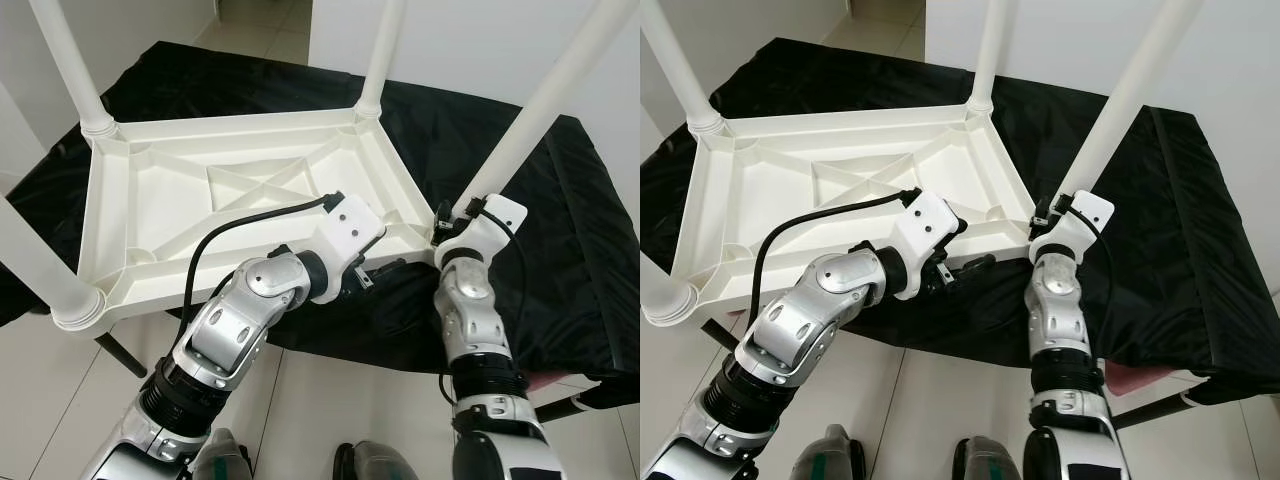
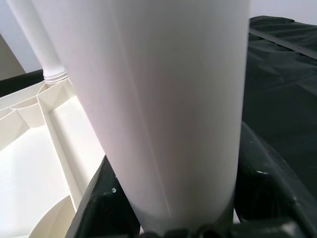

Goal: Building children table

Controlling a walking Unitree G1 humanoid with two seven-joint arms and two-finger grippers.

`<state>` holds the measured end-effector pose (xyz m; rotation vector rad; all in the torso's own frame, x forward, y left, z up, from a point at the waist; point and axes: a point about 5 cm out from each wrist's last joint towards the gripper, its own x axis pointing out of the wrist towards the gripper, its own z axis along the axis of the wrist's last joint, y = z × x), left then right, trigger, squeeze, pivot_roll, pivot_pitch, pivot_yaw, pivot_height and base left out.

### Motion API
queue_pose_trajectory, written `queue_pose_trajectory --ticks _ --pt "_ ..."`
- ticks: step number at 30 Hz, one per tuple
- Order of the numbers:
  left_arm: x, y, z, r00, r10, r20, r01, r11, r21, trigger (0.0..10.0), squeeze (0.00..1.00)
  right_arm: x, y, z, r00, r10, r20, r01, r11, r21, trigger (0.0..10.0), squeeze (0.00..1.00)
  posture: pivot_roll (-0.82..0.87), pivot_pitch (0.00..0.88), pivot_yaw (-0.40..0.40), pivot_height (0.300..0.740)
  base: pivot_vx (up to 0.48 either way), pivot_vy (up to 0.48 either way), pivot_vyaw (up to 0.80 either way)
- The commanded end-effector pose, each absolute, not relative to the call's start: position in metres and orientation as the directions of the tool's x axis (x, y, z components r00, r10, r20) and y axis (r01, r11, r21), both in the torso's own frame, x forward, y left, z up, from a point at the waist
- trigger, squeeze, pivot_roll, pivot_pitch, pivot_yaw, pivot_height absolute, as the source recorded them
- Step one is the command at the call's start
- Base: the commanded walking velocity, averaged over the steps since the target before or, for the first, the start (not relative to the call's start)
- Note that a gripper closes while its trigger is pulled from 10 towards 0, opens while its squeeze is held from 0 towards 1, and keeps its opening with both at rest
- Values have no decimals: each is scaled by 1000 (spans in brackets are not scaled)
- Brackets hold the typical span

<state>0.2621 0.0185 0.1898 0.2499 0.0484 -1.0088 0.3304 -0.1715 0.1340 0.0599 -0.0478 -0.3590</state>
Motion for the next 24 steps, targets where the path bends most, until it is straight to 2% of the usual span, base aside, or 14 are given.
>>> queue_pose_trajectory --ticks 1,4,5,6,7,9,10,13,20,21,22,23,24 --pt "260 15 187 514 -841 -167 855 488 176 10000 0 325 -169 114 933 -354 -57 356 934 33 0 0 -47 9 -54 740 0 0 0" --pt "260 15 187 515 -841 -167 855 488 176 10000 0 326 -171 114 938 -341 -58 343 939 29 0 0 -45 6 -59 740 0 0 0" --pt "260 15 187 516 -840 -167 854 490 177 10000 0 326 -173 114 940 -336 -65 338 941 26 4706 0 -44 2 -62 740 0 0 0" --pt "260 15 187 516 -840 -167 854 490 177 10000 0 326 -173 114 940 -336 -65 338 941 26 4706 0 -44 2 -62 740 0 0 0" --pt "260 15 186 518 -839 -166 853 491 177 10000 0 326 -175 114 941 -332 -67 334 942 17 10000 0 -44 0 -62 740 0 0 0" --pt "260 15 186 519 -838 -166 852 492 178 10000 0 325 -175 115 942 -329 -67 331 944 17 10000 0 -44 0 -63 740 0 0 0" --pt "260 15 186 520 -838 -164 852 493 177 10000 0 325 -175 115 950 -304 -65 307 951 29 10000 1000 -44 0 -63 740 0 0 0" --pt "260 15 186 520 -838 -164 852 493 177 10000 0 325 -175 115 950 -304 -65 307 951 29 10000 1000 -44 0 -63 740 0 0 0" --pt "261 15 187 523 -837 -162 850 496 179 10000 0 326 -185 118 977 -207 -53 209 977 43 10000 1000 -46 0 -67 740 0 0 0" --pt "261 15 187 524 -836 -163 849 497 179 10000 0 328 -188 118 987 -150 -58 153 987 48 10000 522 -46 0 -66 740 0 0 0" --pt "261 15 187 525 -835 -163 848 498 179 10000 0 330 -192 119 995 -87 -54 89 995 34 10000 0 -46 0 -65 740 0 0 0" --pt "261 15 187 525 -835 -163 848 498 179 10000 0 330 -192 119 995 -87 -54 89 995 34 10000 0 -46 0 -65 740 0 0 0" --pt "261 16 187 526 -835 -163 848 499 179 10000 0 333 -196 120 998 -21 -61 22 999 26 10000 0 -47 6 -62 740 0 0 0"
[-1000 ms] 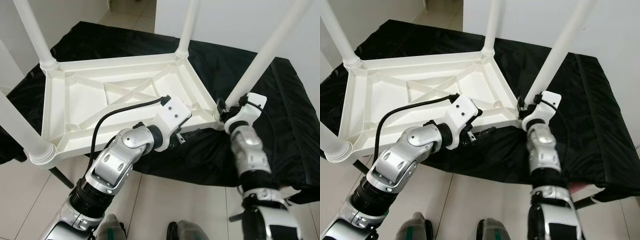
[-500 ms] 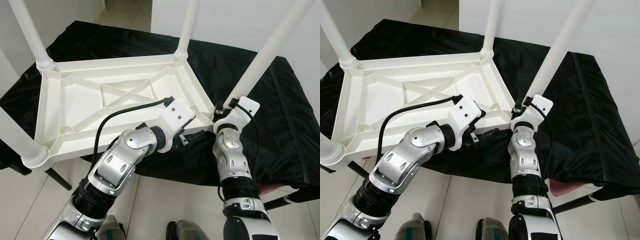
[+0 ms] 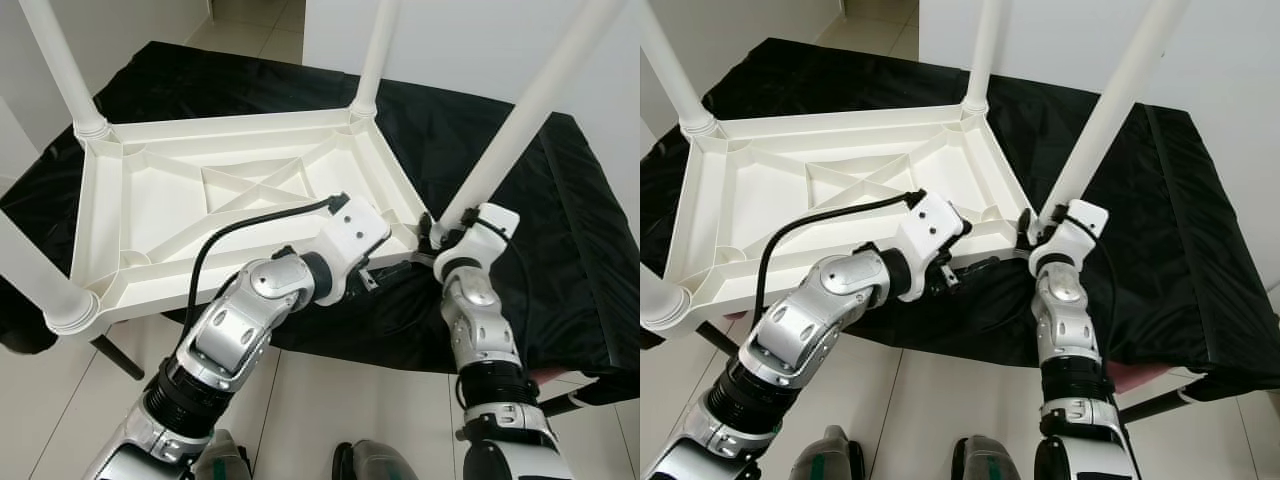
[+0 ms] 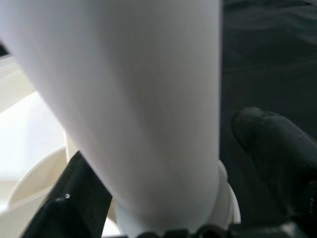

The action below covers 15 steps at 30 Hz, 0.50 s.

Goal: Building children table

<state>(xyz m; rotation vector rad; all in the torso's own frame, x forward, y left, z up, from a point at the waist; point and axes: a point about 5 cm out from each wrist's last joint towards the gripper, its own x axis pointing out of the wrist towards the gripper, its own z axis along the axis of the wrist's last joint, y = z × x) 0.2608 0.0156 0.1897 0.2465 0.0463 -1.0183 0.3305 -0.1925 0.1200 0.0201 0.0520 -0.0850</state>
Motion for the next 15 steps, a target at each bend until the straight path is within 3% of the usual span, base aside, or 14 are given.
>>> queue_pose_trajectory --ticks 1,15 --pt "262 16 187 527 -834 -163 847 501 179 10000 0 335 -202 122 997 36 -63 -36 999 3 10000 0 -49 10 -59 740 0 0 0" --pt "265 19 189 537 -828 -164 841 509 183 10000 0 350 -216 134 934 344 -92 -354 925 -139 10000 0 -41 15 -44 740 0 0 0"
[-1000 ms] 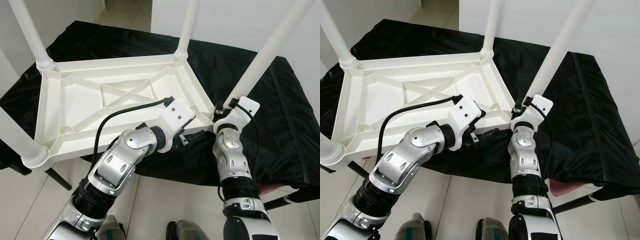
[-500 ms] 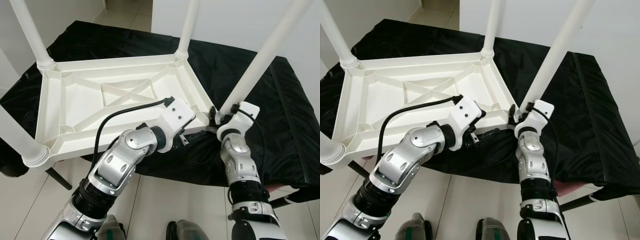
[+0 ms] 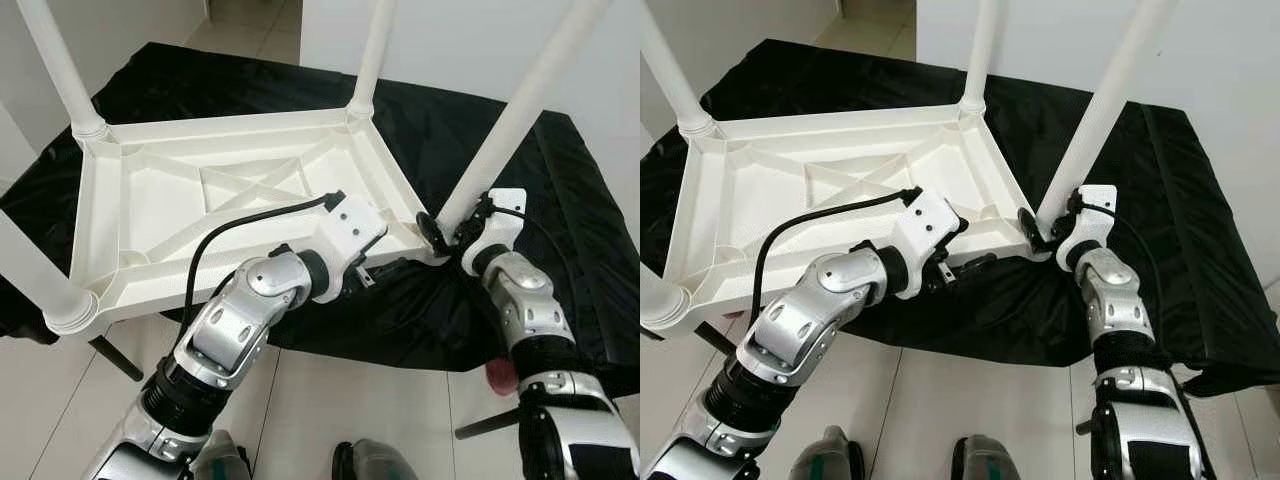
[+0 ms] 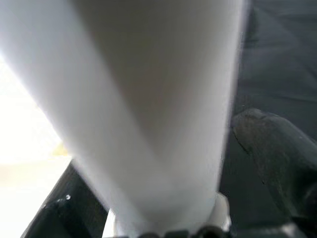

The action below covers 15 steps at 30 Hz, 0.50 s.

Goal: Building children table

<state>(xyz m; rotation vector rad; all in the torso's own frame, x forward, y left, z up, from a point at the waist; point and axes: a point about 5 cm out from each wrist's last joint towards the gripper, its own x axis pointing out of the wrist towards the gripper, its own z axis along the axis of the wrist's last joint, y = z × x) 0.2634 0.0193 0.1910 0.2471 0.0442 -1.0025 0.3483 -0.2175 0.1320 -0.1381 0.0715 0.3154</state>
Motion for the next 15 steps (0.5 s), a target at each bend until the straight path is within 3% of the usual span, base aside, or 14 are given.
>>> queue_pose_trajectory --ticks 1,3,4,5,6,15 --pt "265 19 189 537 -828 -164 841 509 183 10000 0 350 -216 134 934 344 -92 -354 925 -139 10000 0 -41 15 -44 740 0 0 0" --pt "265 20 189 537 -827 -165 840 510 184 10000 0 351 -215 134 926 364 -100 -376 913 -156 10000 0 -39 13 -43 740 0 0 0" --pt "265 20 189 539 -826 -165 839 511 186 10000 0 354 -216 132 918 375 -131 -393 903 -171 5333 0 -36 16 -44 740 0 0 0" --pt "265 21 190 540 -826 -165 839 511 186 10000 0 355 -217 130 916 375 -142 -396 901 -175 5333 0 -36 16 -44 740 0 0 0" --pt "265 21 190 541 -825 -165 838 512 187 10000 0 355 -216 130 911 386 -148 -408 898 -168 0 0 -34 16 -44 740 0 0 0" --pt "264 22 189 547 -820 -166 834 519 185 10000 0 356 -217 128 900 410 -150 -431 889 -153 0 0 -27 20 -46 740 0 0 0"
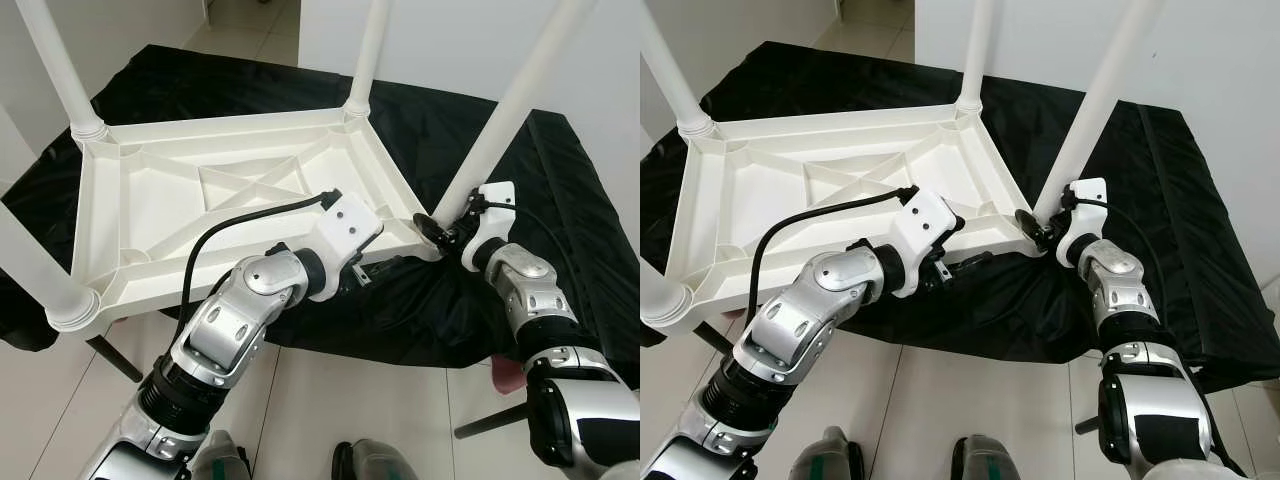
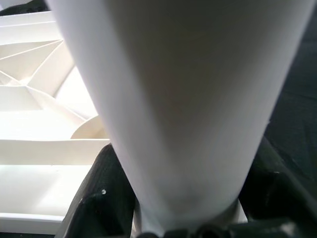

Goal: Building children table

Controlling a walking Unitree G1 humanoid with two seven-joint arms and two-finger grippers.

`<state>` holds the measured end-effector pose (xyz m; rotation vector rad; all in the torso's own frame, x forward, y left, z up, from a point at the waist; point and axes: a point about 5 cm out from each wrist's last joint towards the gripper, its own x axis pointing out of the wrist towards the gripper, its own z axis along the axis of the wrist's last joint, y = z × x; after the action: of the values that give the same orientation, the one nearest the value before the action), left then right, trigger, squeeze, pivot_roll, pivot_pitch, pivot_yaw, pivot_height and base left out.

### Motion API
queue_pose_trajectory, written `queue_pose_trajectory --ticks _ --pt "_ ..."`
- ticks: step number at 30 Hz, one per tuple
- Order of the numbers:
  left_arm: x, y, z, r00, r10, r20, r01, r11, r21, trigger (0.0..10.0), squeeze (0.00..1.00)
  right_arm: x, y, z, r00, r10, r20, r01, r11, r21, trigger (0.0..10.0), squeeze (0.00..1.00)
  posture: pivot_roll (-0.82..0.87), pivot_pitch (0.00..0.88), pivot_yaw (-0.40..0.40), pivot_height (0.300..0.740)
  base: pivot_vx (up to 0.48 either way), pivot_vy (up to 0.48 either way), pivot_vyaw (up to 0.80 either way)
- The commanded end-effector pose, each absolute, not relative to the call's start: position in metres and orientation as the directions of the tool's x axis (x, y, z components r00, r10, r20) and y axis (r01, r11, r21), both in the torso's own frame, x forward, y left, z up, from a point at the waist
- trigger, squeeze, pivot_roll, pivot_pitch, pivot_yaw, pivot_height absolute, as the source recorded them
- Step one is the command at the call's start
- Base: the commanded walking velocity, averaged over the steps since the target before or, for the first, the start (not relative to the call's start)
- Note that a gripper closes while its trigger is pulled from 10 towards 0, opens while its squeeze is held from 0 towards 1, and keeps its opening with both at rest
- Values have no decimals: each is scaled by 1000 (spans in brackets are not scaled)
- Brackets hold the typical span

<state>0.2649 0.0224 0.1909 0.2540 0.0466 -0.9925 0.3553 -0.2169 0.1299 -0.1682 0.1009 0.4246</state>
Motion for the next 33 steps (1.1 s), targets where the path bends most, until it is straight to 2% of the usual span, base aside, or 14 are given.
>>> queue_pose_trajectory --ticks 1,6,14,16,19,22,25,27,29,33 --pt "264 22 189 547 -820 -166 834 519 185 10000 0 356 -217 128 900 410 -150 -431 889 -153 0 0 -27 20 -46 740 0 0 0" --pt "263 23 189 546 -821 -167 836 519 181 10000 0 356 -217 128 908 401 -126 -414 905 -103 0 0 -27 26 -46 740 0 0 0" --pt "263 23 189 546 -820 -171 836 519 180 10000 0 362 -218 134 968 244 -62 -247 968 -51 0 0 -24 29 -46 740 0 0 0" --pt "263 23 189 546 -820 -171 836 519 180 10000 0 362 -218 134 968 244 -62 -247 968 -51 0 0 -24 29 -46 740 0 0 0" --pt "263 23 189 546 -820 -169 835 519 183 10000 0 362 -210 138 999 40 -5 -40 999 31 0 0 -25 27 -52 740 0 0 0" --pt "262 23 189 546 -821 -169 835 519 183 10000 0 361 -207 138 1000 -8 2 8 999 45 0 0 -25 27 -52 740 0 0 0" --pt "261 21 190 545 -822 -164 836 518 181 10000 0 354 -192 134 978 -208 2 207 976 69 0 0 -27 28 -53 740 0 0 0" --pt "261 21 190 545 -822 -164 836 518 181 10000 0 354 -192 134 978 -208 2 207 976 69 0 0 -27 28 -53 740 0 0 0" --pt "261 21 190 543 -824 -163 837 517 180 10000 0 351 -189 131 945 -327 -20 328 943 65 0 0 -23 26 -56 740 0 0 0" --pt "261 20 189 542 -824 -163 838 516 180 10000 0 348 -180 131 919 -392 -43 394 911 118 0 0 -25 22 -58 740 0 0 0"
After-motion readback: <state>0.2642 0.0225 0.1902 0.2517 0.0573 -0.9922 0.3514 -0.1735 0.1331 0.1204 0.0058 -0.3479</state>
